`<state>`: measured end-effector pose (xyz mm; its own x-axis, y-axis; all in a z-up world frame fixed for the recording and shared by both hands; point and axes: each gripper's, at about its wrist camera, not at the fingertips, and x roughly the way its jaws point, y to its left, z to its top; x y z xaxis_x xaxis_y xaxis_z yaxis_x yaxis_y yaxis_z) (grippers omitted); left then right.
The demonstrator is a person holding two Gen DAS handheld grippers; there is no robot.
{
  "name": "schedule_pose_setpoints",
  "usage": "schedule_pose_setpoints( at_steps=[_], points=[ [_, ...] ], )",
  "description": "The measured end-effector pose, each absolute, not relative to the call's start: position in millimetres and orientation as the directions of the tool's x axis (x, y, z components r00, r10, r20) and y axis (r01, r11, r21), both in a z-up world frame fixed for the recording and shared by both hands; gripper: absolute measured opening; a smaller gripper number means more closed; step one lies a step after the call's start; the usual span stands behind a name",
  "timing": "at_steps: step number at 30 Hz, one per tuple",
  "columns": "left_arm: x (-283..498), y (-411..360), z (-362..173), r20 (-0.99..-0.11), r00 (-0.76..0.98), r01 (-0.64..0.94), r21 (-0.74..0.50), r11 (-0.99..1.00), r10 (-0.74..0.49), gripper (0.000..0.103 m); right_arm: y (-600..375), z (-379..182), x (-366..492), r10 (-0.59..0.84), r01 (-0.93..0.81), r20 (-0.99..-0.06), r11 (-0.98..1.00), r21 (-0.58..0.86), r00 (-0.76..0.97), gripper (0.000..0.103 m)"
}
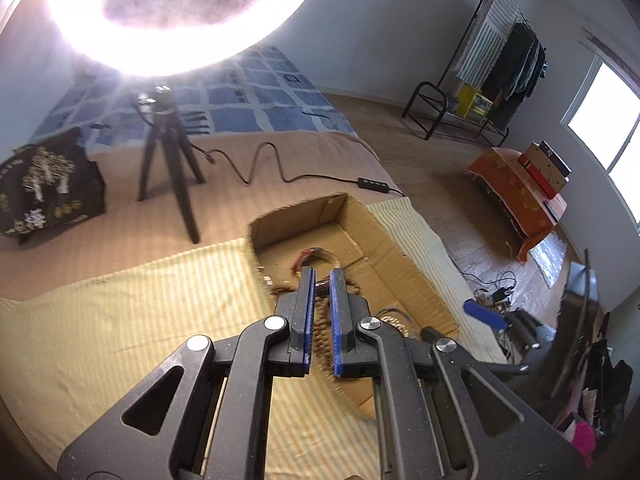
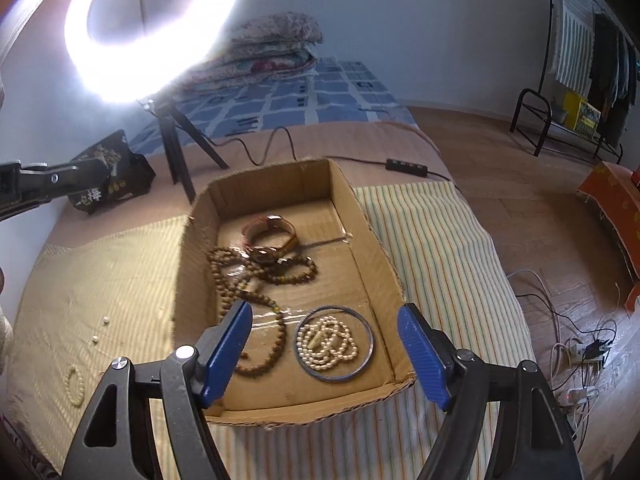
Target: Organize jewelry
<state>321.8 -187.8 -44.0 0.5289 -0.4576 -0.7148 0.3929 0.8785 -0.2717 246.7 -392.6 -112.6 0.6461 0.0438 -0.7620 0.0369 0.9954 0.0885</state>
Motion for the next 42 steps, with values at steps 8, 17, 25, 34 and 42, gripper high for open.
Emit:
schedule_pose_setpoints(
  at_steps=[8,17,25,34,42],
  points=[
    [298,-132,-29,-0.705,0.594,0.355,-0.203,0.913,-0.387,0.035,-367,-95,228,0.112,-0.019,-0.726,0.991,0.135,0.678,0.081],
    [259,-57,-40,-0.719,0.615,0.303,-0.163,0.939,-0.323,0.047,-320,-99,211,0.231,-0.121,-0.706,0.972,0.202,0.67,0.081],
    [232,-15,-76,-0.77,0.576,0.269,-0.138,0.953,-0.274,0.047,-274,-114,203,0.272,-0.23,-0.733,0.96,0.161,0.623,0.082],
    [225,11,-124,-0.831,0.495,0.238,-0.151,0.959,-0.254,0.047,-237,-137,201,0.282,-0.306,-0.77,0.945,0.118,0.573,0.082],
    [214,18,-175,-0.886,0.394,0.221,-0.166,0.961,-0.244,0.047,-202,-155,205,0.306,-0.385,-0.803,0.917,0.104,0.512,0.082]
  ],
)
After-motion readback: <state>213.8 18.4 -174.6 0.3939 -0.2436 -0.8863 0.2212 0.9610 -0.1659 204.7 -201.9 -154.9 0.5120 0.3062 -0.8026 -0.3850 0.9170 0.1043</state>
